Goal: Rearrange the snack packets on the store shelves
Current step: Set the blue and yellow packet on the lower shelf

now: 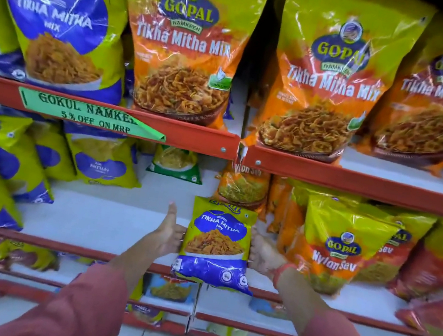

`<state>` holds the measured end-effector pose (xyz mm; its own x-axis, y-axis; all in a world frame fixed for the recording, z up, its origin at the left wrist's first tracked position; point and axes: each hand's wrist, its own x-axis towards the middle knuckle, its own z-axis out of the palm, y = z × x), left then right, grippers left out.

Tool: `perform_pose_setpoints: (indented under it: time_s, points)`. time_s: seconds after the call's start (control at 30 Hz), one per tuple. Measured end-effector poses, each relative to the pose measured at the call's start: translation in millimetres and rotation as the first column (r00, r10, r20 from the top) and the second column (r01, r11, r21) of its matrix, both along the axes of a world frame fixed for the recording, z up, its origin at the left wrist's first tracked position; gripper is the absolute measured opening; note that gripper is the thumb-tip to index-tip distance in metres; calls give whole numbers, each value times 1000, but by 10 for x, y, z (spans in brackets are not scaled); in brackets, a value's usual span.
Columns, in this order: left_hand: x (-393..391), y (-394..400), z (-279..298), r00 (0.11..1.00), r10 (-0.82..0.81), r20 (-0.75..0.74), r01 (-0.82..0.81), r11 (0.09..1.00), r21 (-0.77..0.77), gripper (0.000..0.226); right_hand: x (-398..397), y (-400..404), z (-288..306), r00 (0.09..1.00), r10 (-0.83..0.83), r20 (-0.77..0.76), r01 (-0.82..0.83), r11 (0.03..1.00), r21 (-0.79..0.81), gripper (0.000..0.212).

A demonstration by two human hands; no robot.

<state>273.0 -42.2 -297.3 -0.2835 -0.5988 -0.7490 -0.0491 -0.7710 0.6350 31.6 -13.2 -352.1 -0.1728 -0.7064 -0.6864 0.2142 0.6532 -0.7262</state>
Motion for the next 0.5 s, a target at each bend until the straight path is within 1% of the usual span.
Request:
perform_pose_setpoints:
  time_s: [0.03,0.07,0.1,0.13,0.17,0.2,0.23,0.33,0.4,0.5]
  points:
    - [2,2,12,1000,-19,17,19,1000,-9,116,33,54,121,1000,-5,17,5,1000,3,28]
    - [18,1,32,998,-35,43,36,999,-19,113,63,113,243,999,26,-19,-25,999,32,24]
    - [36,0,76,996,-45,71,48,998,-36,109,83,136,346,999,48,-9,-48,998,42,28]
    - [61,-6,127,994,-52,100,58,996,-62,105,151,160,527,994,102,-27,-101,994,36,38]
    - [86,-7,195,991,-60,121,72,993,-94,100,218,157,696,988,128,-84,-129,992,-4,52]
    - [115,-5,290,990,-69,124,86,987,-133,97,283,163,878,987,120,-104,-126,991,-48,60]
    - [142,-2,395,991,-74,107,92,981,-172,95,336,158,1046,984,144,-109,-153,985,-83,64]
    - [191,54,806,997,-82,12,82,954,-288,92,456,348,1677,970,212,-122,-233,952,-199,67]
    - [213,106,1132,995,-94,-28,77,928,-365,89,534,442,2086,965,220,-145,-255,918,-303,65]
    - [262,169,1626,989,-127,-69,78,871,-485,84,642,497,2608,967,230,-110,-255,857,-447,63]
